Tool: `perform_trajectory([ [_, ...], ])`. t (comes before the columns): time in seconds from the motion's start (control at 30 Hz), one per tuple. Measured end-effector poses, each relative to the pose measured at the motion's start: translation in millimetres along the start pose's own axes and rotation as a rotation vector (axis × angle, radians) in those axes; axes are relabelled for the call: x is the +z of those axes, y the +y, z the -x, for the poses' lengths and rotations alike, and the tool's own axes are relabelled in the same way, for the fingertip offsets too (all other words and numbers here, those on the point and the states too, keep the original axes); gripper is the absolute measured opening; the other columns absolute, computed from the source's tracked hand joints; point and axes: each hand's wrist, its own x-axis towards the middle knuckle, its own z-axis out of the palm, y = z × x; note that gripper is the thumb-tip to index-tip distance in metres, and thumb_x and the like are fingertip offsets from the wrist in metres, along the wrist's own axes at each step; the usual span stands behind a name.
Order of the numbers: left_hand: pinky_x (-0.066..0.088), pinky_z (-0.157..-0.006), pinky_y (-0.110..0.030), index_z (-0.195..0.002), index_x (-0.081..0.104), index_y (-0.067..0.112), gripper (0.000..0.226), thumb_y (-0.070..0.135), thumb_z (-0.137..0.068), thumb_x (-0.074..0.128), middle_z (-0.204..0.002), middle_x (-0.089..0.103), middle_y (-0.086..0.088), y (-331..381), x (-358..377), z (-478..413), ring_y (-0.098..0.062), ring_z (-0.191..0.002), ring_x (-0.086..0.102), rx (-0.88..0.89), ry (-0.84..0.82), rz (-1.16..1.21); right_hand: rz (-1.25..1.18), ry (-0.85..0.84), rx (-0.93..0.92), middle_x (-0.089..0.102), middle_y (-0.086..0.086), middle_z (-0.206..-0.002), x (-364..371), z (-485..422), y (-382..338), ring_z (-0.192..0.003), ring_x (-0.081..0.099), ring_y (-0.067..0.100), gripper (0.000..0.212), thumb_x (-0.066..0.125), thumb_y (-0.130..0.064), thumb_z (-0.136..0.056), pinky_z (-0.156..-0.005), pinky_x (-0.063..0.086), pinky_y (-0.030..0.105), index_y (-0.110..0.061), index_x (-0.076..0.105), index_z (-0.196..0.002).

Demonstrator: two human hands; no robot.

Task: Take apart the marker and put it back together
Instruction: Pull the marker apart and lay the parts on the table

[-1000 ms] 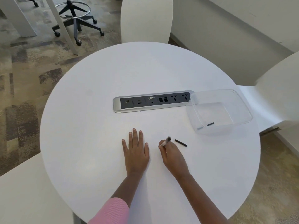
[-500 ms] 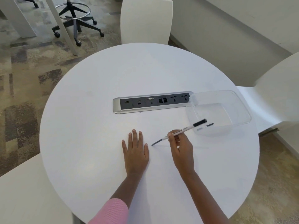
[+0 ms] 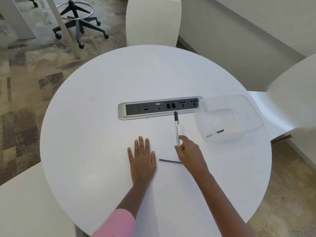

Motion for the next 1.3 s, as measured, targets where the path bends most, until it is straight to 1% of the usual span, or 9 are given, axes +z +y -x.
perform_trajectory([
  [0.1,0.032,-0.104,-0.056,-0.134,0.045,0.007,0.056,0.031,-0.088,0.023,-0.142,0.044,-0.016,-0.3,0.4,0.5,-0.032,-0.129,0.044,-0.006,0.0,0.01,0.136,-0.036,0.004,0.06,0.019,-0.093,4.5,1.6,8.8,-0.087,0.056,0.032,0.028,0.048,-0.013,-0.09,-0.076,0.045,0.038,-0.006,0.052,-0.116],
  [0.33,0.024,-0.109,-0.054,-0.138,0.038,0.008,0.058,0.032,-0.089,0.019,-0.147,0.036,-0.014,-1.9,4.3,-0.1,-0.031,-0.134,0.036,-0.013,-0.002,0.023,0.259,-0.065,0.055,0.057,0.02,-0.101,19.5,-4.6,19.3,-0.094,0.054,0.035,0.022,0.046,-0.014,-0.091,-0.077,0.043,0.039,-0.002,0.054,-0.107],
  [0.5,0.018,-0.112,-0.053,-0.141,0.031,0.01,0.054,0.03,-0.091,0.031,-0.15,0.029,-0.013,-3.7,10.0,-0.8,-0.03,-0.138,0.029,-0.007,-0.007,0.042,0.246,-0.03,0.075,0.057,0.018,-0.103,33.2,-4.6,20.2,-0.095,0.054,0.034,0.022,0.047,-0.016,-0.09,-0.076,0.043,0.037,-0.002,0.052,-0.106],
  [0.67,0.021,-0.111,-0.054,-0.14,0.034,0.009,0.056,0.032,-0.091,0.02,-0.149,0.032,-0.014,-2.8,7.6,-0.1,-0.03,-0.137,0.032,-0.009,-0.001,0.027,0.241,0.014,0.053,0.055,0.017,-0.106,37.7,-2.8,22.9,-0.094,0.055,0.034,0.026,0.047,-0.016,-0.091,-0.072,0.045,0.037,-0.007,0.049,-0.115],
  [0.77,0.021,-0.11,-0.053,-0.14,0.034,0.009,0.053,0.031,-0.091,0.027,-0.149,0.033,-0.014,-3.3,8.4,0.2,-0.03,-0.136,0.033,-0.007,0.005,0.025,0.258,0.073,-0.016,0.054,0.016,-0.105,36.8,3.1,23.2,-0.096,0.054,0.031,0.03,0.05,-0.017,-0.09,-0.067,0.048,0.038,-0.01,0.049,-0.12],
  [0.9,0.021,-0.11,-0.054,-0.139,0.035,0.008,0.053,0.028,-0.09,0.034,-0.148,0.033,-0.015,-2.8,8.2,-0.3,-0.031,-0.136,0.033,-0.009,0.0,0.042,0.224,0.178,-0.305,0.062,0.012,-0.083,38.0,25.5,25.6,-0.073,0.061,0.029,0.014,0.059,-0.016,-0.085,-0.048,0.052,0.032,-0.009,0.063,-0.097],
  [0.97,0.025,-0.108,-0.056,-0.137,0.038,0.007,0.051,0.026,-0.09,0.039,-0.146,0.037,-0.016,-2.9,8.2,-0.5,-0.033,-0.134,0.037,-0.004,0.019,0.044,0.255,0.141,-0.4,0.062,0.007,-0.079,41.9,39.4,32.6,-0.066,0.059,0.024,0.016,0.054,-0.024,-0.086,-0.048,0.05,0.027,-0.012,0.064,-0.091],
  [1.17,0.015,-0.113,-0.052,-0.142,0.028,0.01,0.053,0.027,-0.094,0.04,-0.152,0.026,-0.014,-5.5,11.9,-1.2,-0.03,-0.14,0.025,-0.001,-0.017,0.035,0.278,0.063,-0.447,0.062,0.004,-0.077,49.3,55.2,49.6,-0.062,0.057,0.021,0.015,0.069,-0.021,-0.074,-0.051,0.05,0.027,-0.013,0.064,-0.085],
  [1.3,0.014,-0.114,-0.051,-0.143,0.026,0.01,0.053,0.027,-0.094,0.039,-0.152,0.024,-0.014,-5.3,12.1,-1.1,-0.029,-0.14,0.024,-0.001,-0.017,0.045,0.266,0.085,-0.465,0.061,0.007,-0.073,49.3,52.8,51.4,-0.059,0.055,0.025,0.006,0.067,-0.013,-0.078,-0.05,0.051,0.032,-0.009,0.063,-0.078],
])
